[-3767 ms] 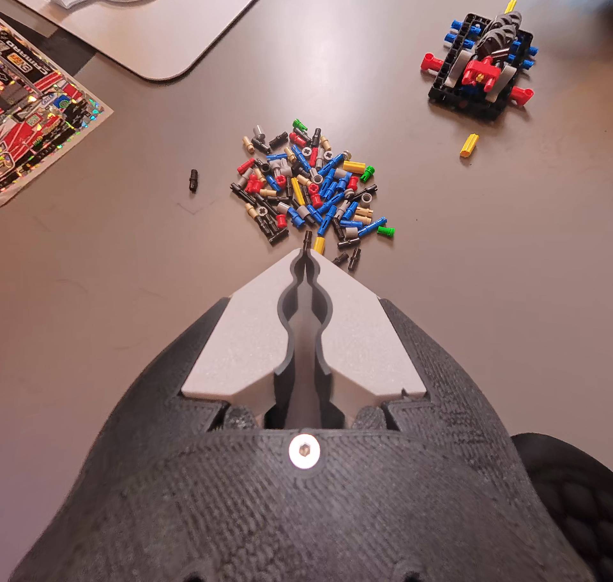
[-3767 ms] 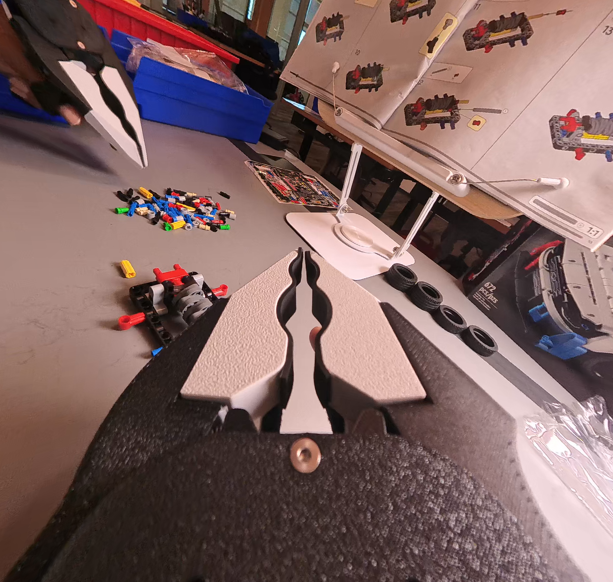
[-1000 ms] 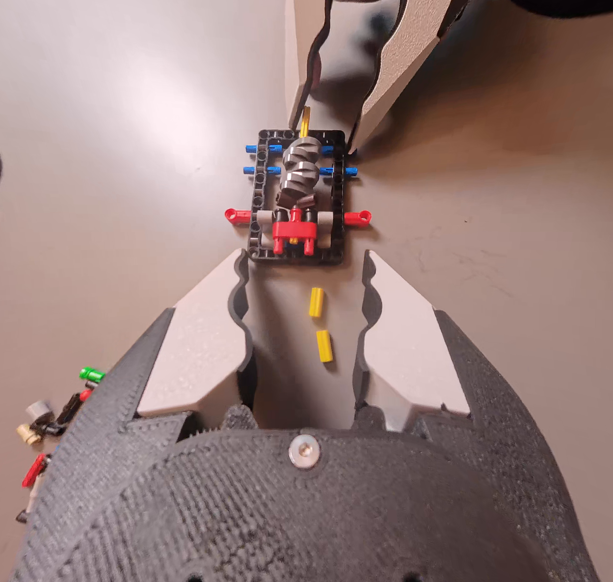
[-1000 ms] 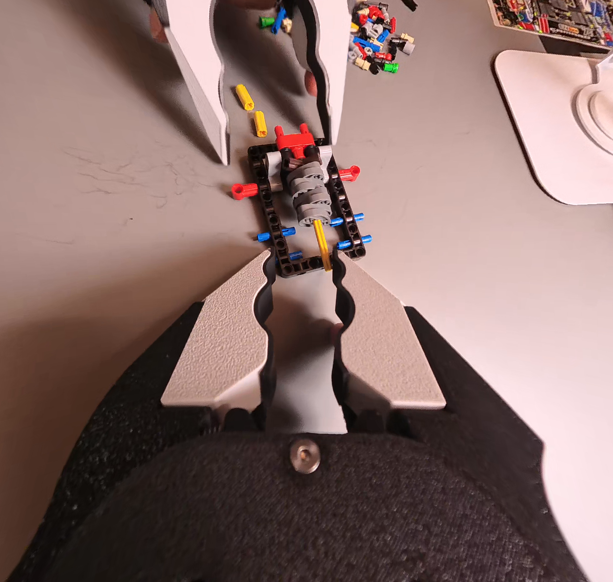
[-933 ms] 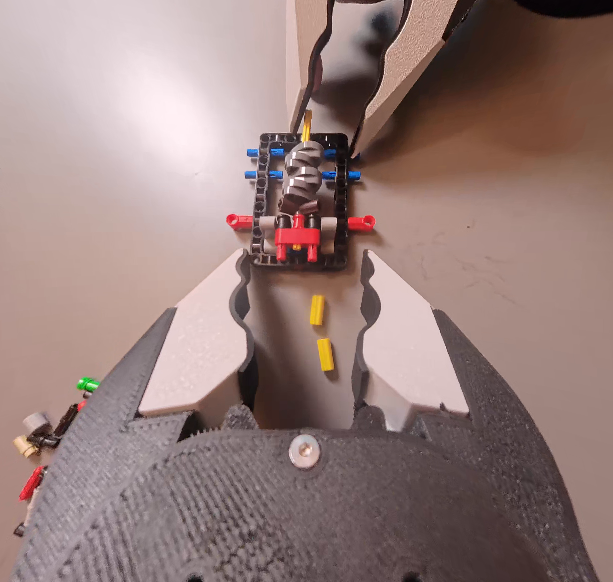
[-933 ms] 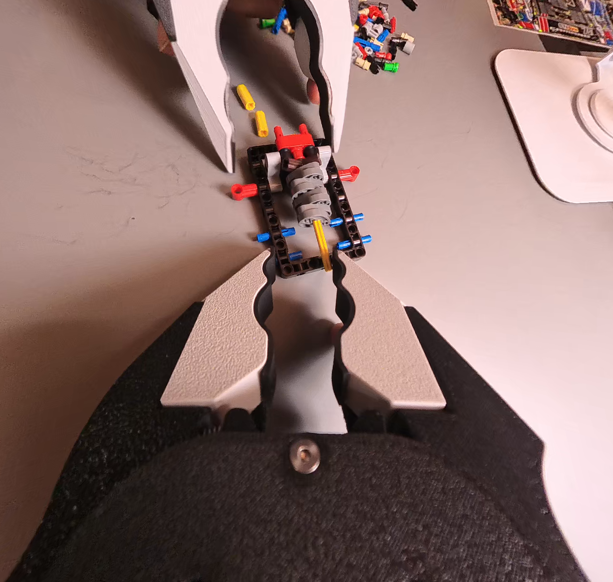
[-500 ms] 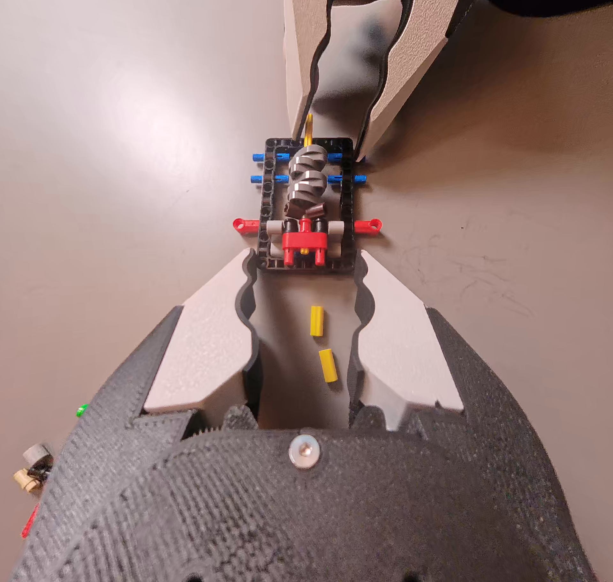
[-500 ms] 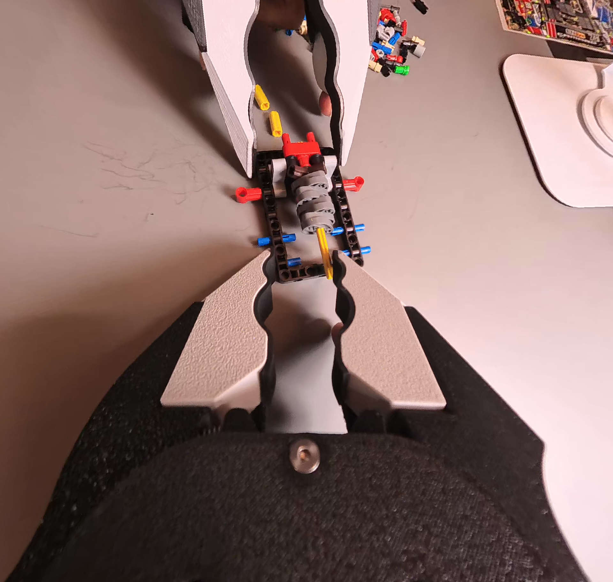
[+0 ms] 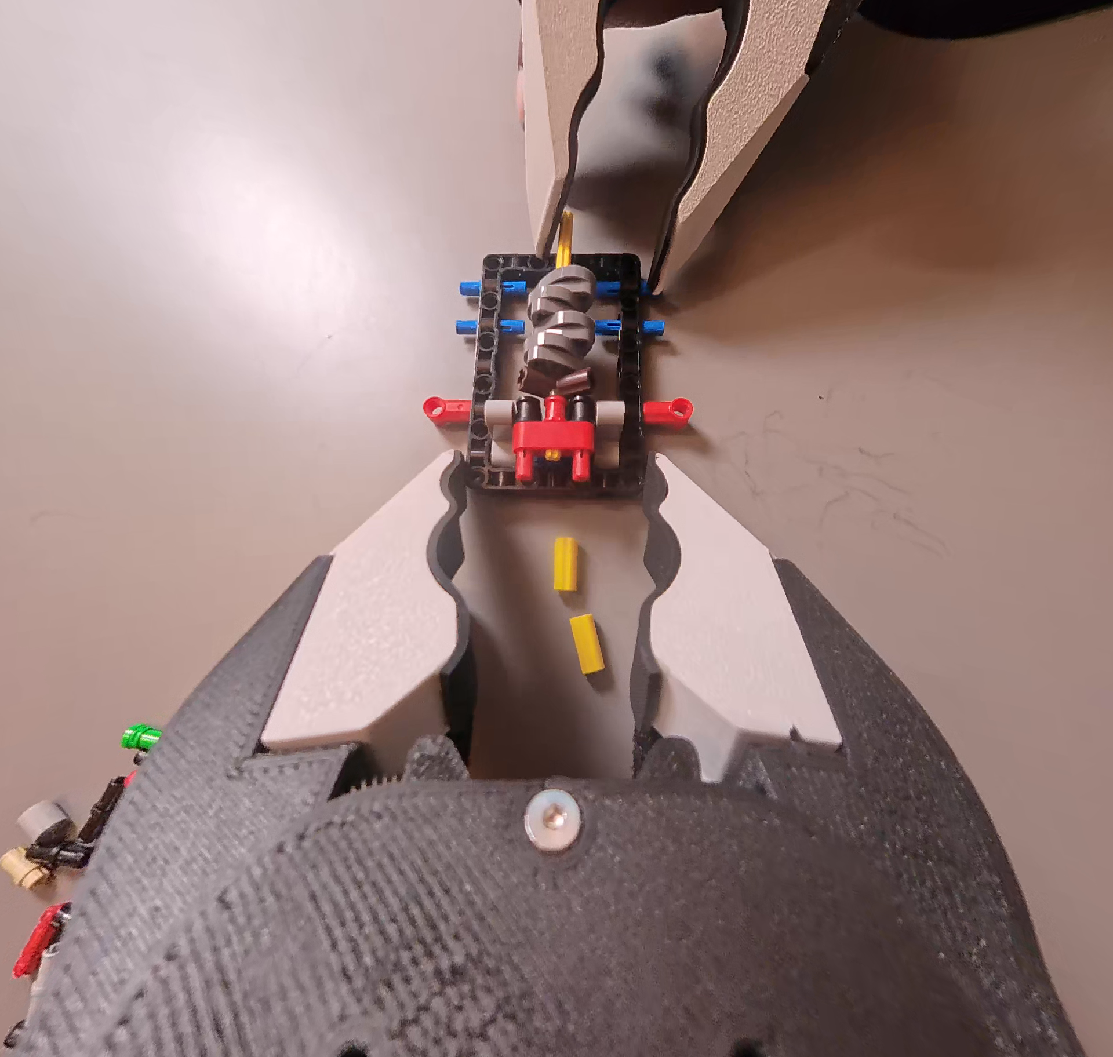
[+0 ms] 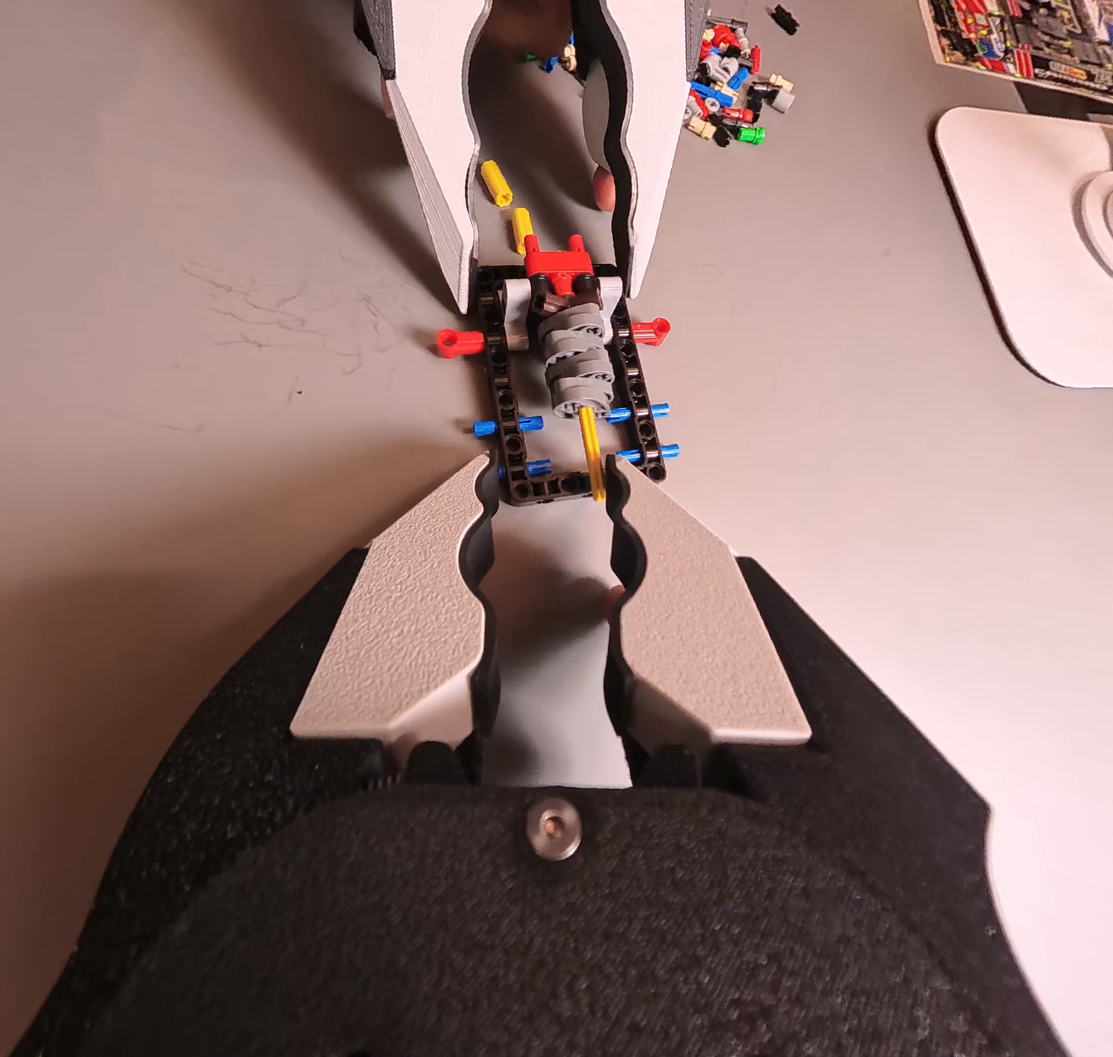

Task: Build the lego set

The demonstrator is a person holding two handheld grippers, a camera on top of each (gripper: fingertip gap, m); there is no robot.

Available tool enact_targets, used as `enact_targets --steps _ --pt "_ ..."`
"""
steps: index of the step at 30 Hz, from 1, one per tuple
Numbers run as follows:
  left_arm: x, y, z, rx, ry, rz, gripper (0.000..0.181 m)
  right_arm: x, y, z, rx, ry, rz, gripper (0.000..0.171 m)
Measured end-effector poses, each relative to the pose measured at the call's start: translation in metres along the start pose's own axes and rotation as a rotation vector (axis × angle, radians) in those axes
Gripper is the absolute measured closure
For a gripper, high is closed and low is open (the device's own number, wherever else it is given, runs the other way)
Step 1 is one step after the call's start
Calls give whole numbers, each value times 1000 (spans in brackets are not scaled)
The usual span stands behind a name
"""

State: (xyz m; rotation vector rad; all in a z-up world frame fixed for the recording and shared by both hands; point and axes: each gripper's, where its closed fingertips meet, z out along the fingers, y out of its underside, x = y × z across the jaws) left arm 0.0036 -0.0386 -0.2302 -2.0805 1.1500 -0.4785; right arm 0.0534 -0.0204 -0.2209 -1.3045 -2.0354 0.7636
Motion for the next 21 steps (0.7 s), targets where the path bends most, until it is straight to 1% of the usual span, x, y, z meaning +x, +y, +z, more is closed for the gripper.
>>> enact_targets --steps 6,14,17,19,21 --pt "1 -2 2 1 -3 9 123 -1 1 1 -2 -8 3 137" --pt "0 -12 12 0 2 26 123 6 6 -8 -13 3 28 138" --pt "-7 -16 15 12 -27 21 123 10 8 -10 -7 7 49 137" --pt "-10 -24 10 69 -42 6 121 12 5 -14 24 4 74 137" --pt "-18 -38 -6 169 -75 -29 116 16 1 -21 69 4 103 137"
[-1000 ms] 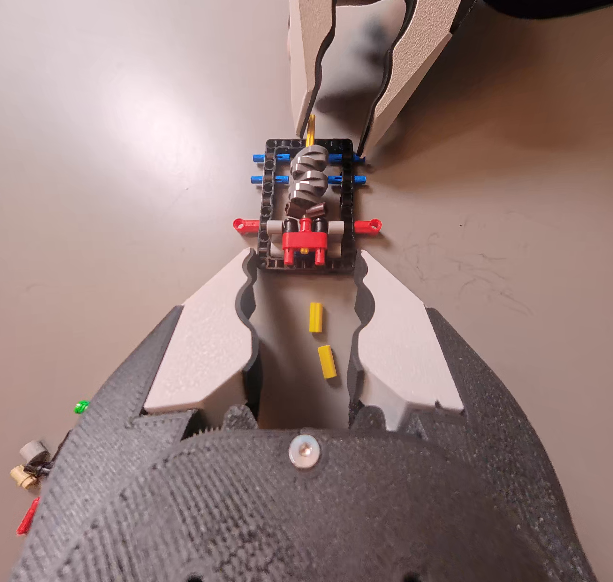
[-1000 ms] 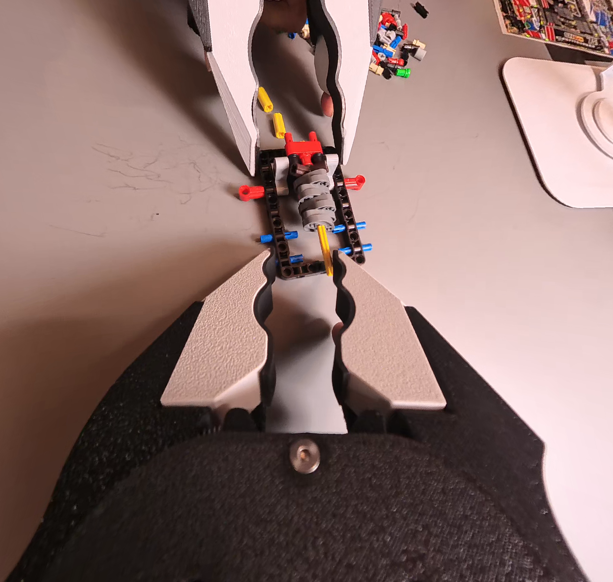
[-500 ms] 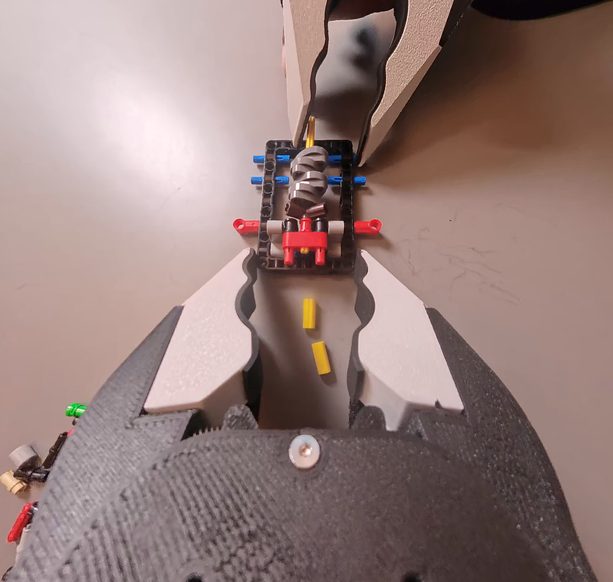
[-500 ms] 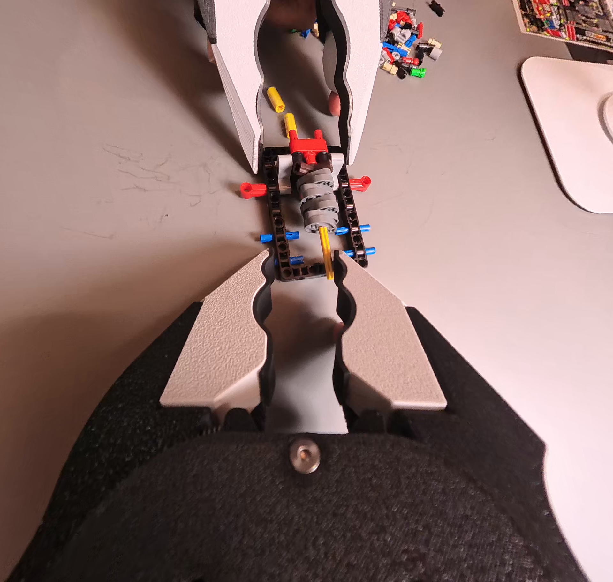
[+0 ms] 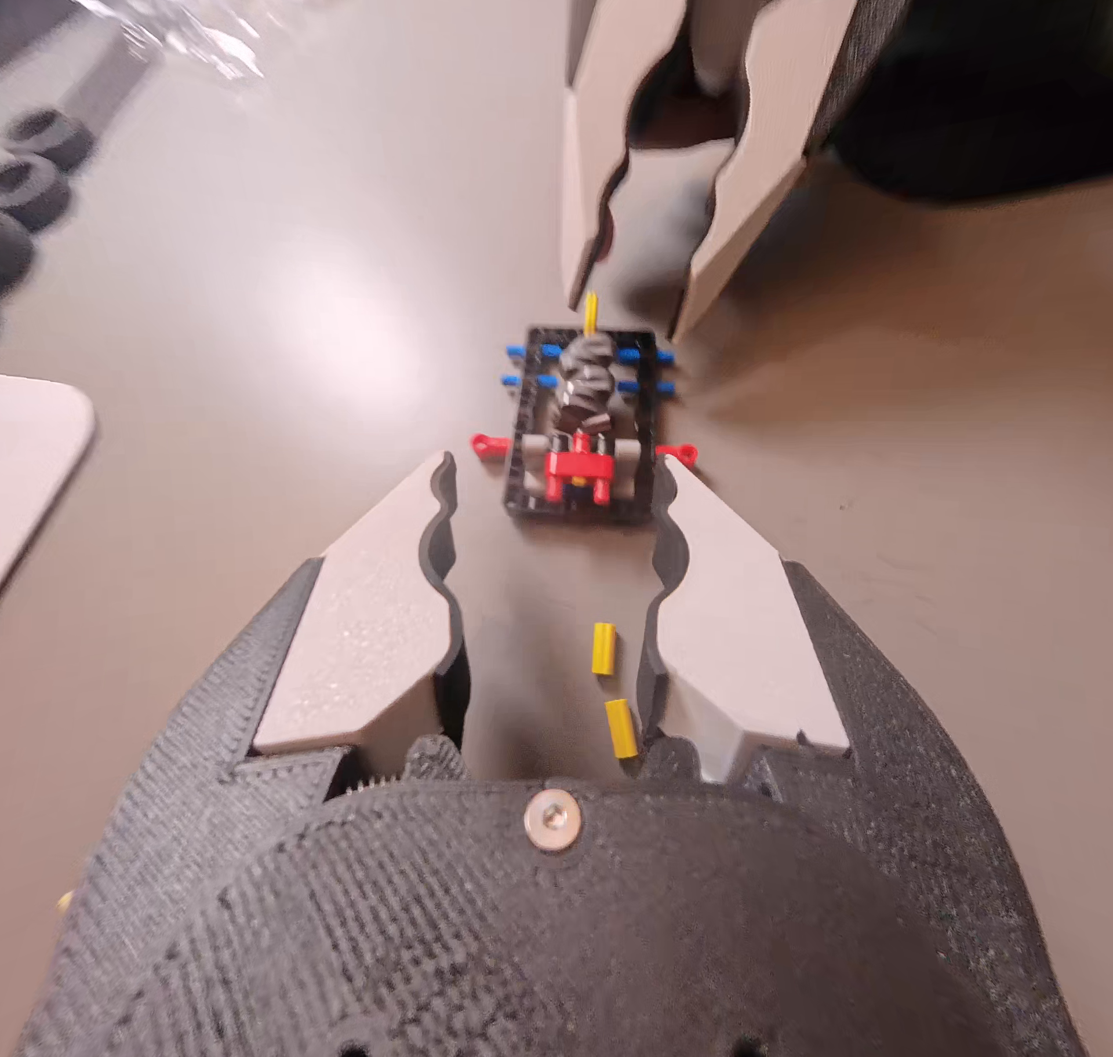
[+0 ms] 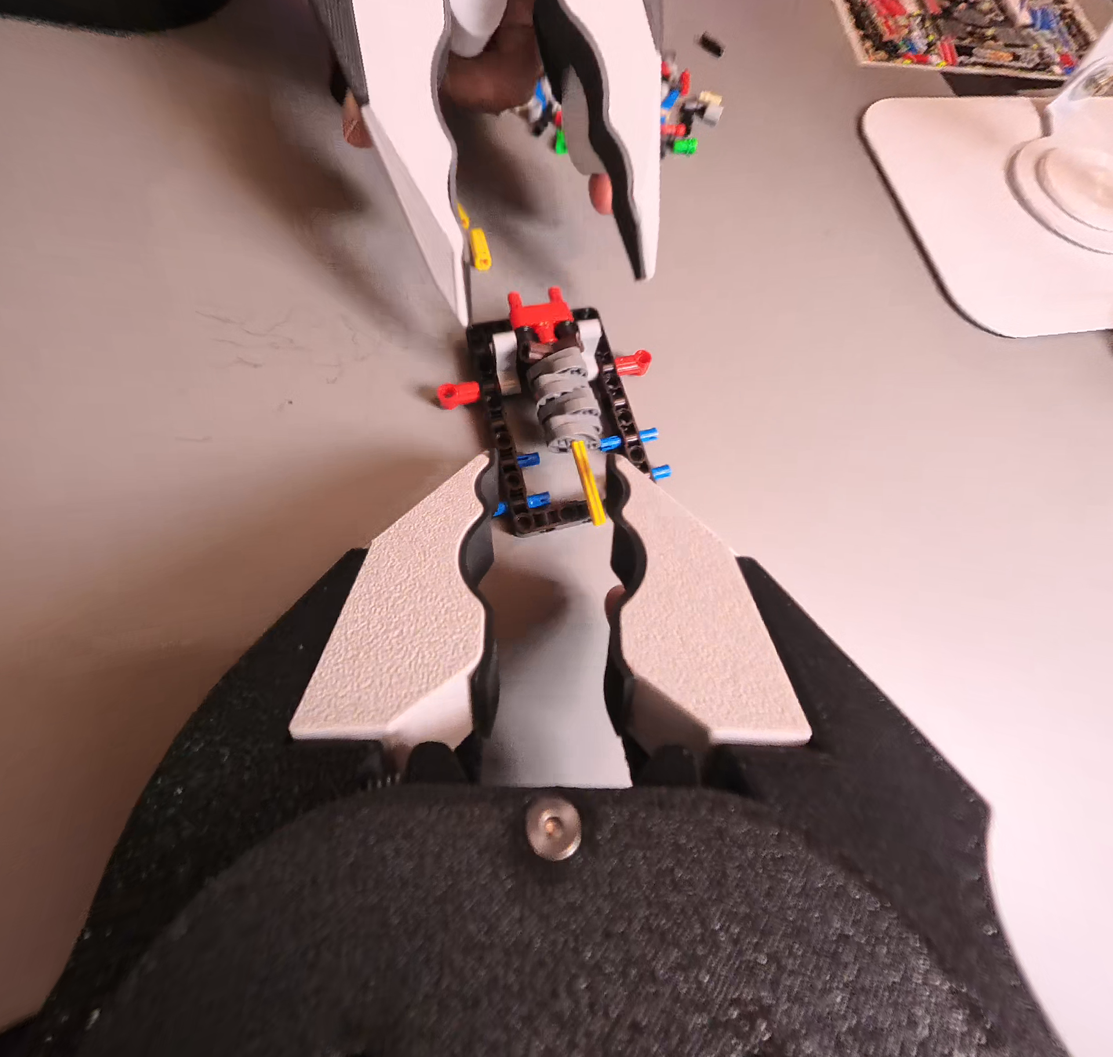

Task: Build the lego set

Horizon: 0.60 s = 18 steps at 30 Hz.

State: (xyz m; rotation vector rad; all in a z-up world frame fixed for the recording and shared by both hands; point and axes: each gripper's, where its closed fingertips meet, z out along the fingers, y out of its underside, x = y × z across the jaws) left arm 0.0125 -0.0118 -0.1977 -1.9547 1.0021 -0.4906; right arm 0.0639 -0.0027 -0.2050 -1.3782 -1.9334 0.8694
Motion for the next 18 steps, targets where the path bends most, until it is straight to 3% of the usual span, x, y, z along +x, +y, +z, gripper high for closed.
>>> enact_targets --steps 5,11,14,18 --pt "-50 -30 -58 287 -237 -76 125 13 -18 -14 153 34 70 138" --pt "-116 0 -135 378 -627 -152 141 33 -21 -16 208 148 75 138" --pt "-138 11 -158 424 -702 -226 144 40 -25 -20 241 193 80 140" --pt "-148 24 -163 434 -721 -303 146 47 -31 -24 282 238 95 142"
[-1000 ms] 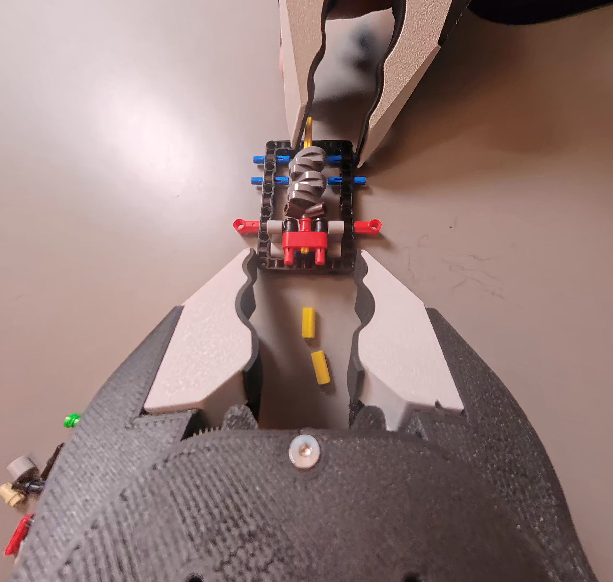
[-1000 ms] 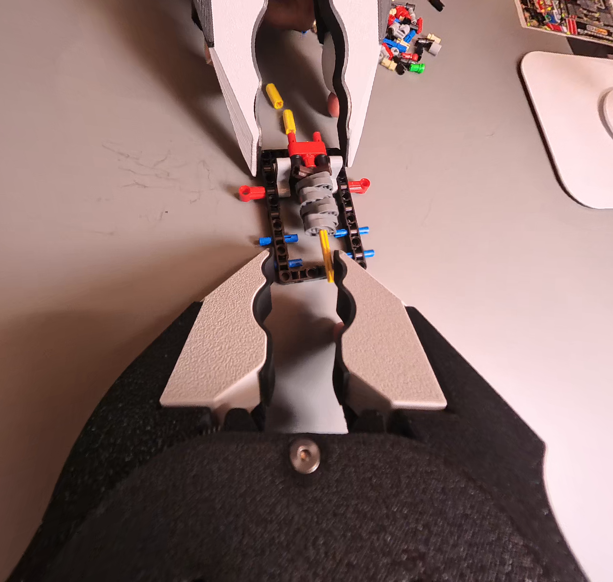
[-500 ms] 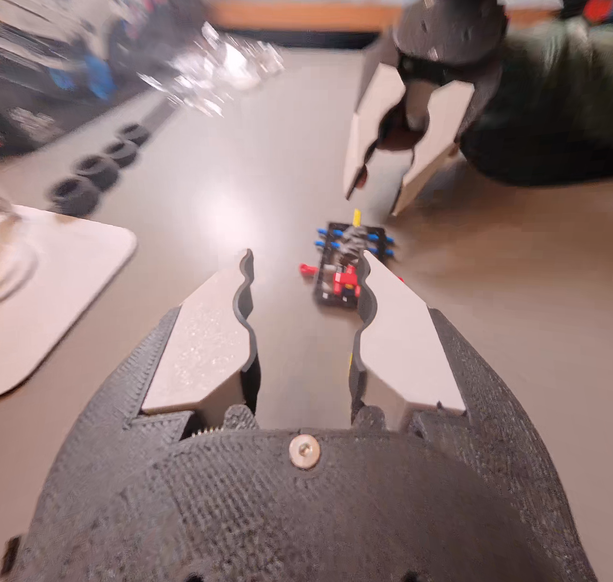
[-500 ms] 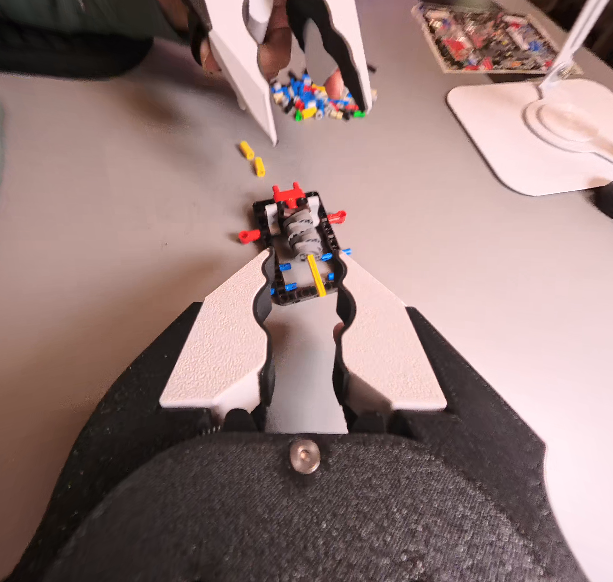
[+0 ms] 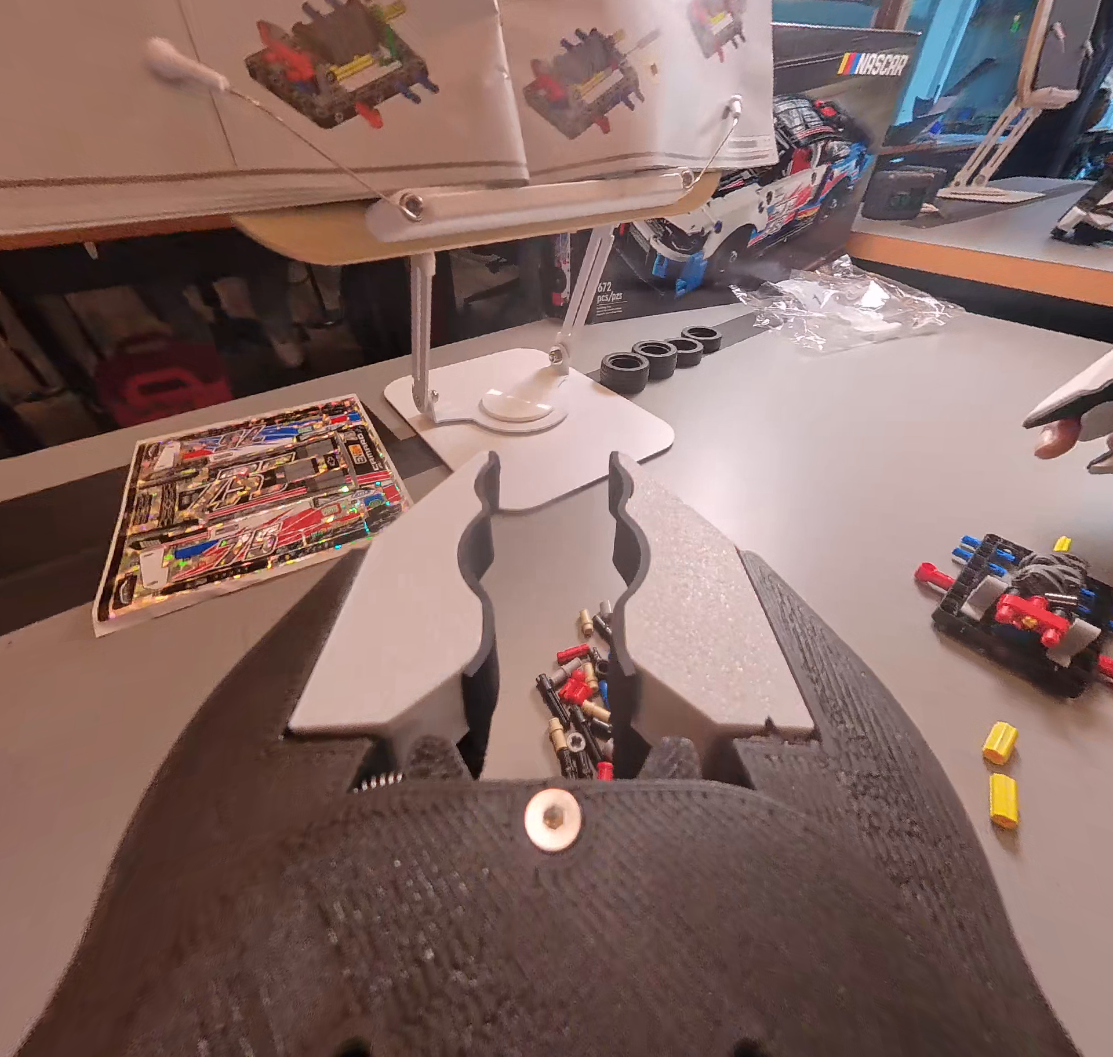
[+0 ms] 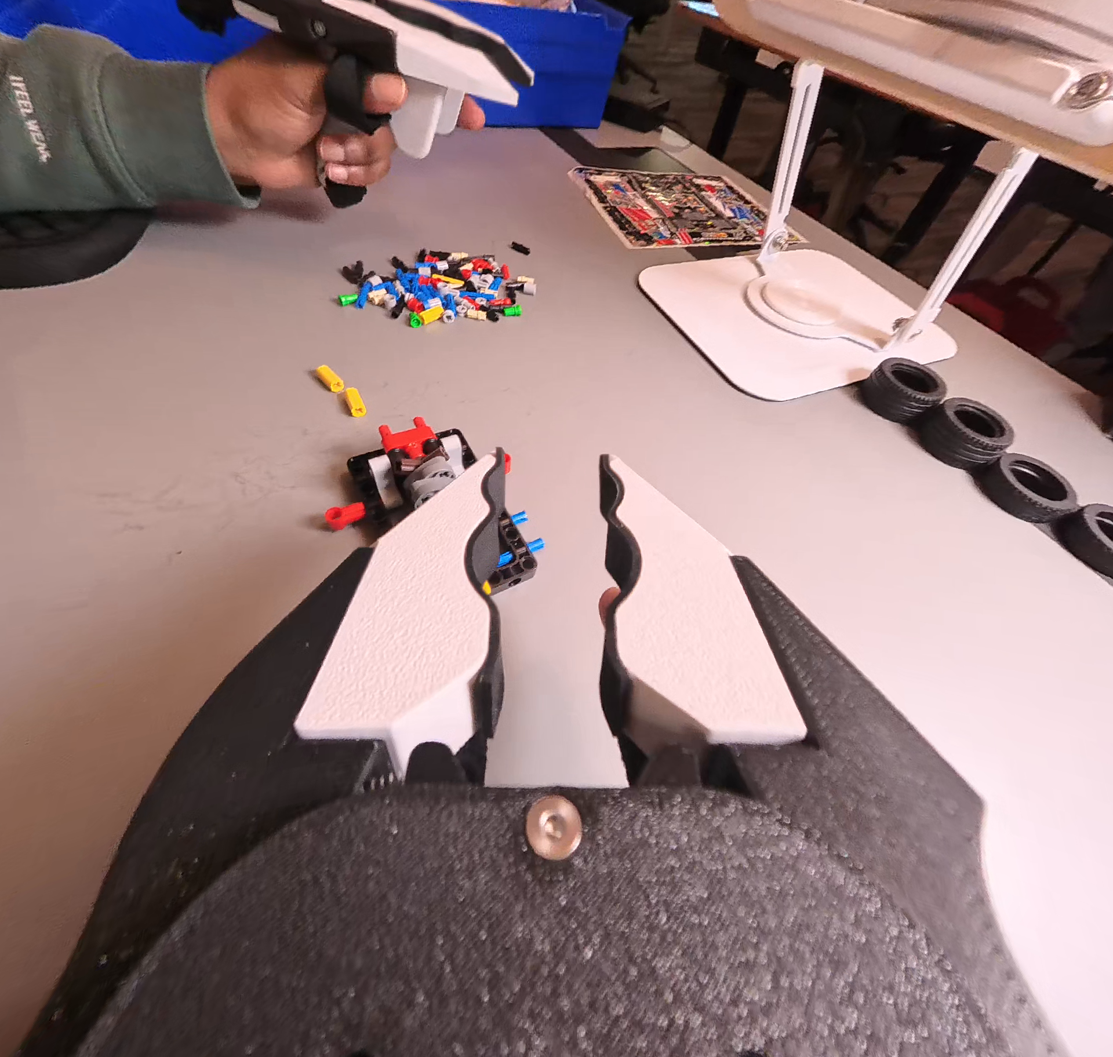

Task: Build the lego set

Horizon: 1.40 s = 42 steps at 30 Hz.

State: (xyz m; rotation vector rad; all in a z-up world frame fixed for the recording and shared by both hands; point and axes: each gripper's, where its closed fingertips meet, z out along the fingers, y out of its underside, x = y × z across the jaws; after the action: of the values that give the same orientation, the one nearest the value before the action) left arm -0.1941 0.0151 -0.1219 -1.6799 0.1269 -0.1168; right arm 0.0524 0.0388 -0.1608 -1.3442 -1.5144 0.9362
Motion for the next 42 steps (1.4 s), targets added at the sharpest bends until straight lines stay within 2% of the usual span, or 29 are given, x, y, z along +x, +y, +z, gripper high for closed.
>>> enact_targets --steps 6,15,19,29,33,36,42 --pt "5 3 7 -3 -14 13 149 1 -11 -3 44 29 -20 145" --pt "2 -7 1 41 -59 57 150 26 -25 -15 144 104 79 147" --pt "-1 -1 5 25 -52 41 150 28 -26 -19 143 128 46 149" --pt "-21 -10 1 45 -110 58 157 29 -25 -19 147 153 29 152" --pt "-40 -40 -4 114 -167 100 165 33 -25 -19 156 171 43 153" --pt "-61 -79 -4 196 -217 120 181 36 -26 -20 159 191 44 155" --pt "-102 -171 14 335 -287 126 181 45 -26 -24 173 233 65 156"
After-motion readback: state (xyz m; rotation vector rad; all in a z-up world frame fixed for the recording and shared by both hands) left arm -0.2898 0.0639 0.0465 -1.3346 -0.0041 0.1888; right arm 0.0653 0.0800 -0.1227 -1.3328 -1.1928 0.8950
